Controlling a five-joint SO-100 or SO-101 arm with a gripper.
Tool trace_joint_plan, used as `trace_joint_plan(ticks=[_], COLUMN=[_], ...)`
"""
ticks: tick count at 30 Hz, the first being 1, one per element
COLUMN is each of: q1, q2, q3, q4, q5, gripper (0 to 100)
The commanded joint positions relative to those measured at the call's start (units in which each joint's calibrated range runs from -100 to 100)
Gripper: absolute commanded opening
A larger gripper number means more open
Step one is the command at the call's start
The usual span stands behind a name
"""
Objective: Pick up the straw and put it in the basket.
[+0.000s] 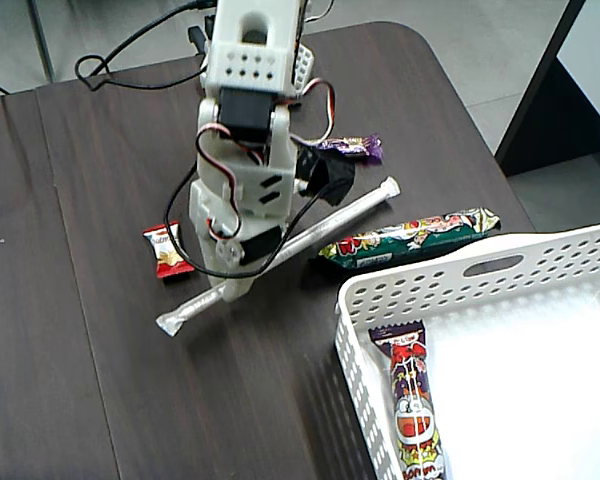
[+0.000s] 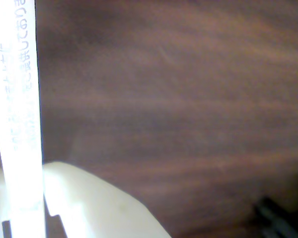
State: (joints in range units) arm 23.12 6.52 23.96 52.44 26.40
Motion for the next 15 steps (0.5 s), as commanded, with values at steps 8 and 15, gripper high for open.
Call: trace_joint_plan(ticks=[8,15], q1=[-5.6,-16.1], q2=[-19.2,-36.2], q3=[-4.5,-4.4], q4=[23.7,27.7], q5=[-5.1,-24.2], gripper=[1,1])
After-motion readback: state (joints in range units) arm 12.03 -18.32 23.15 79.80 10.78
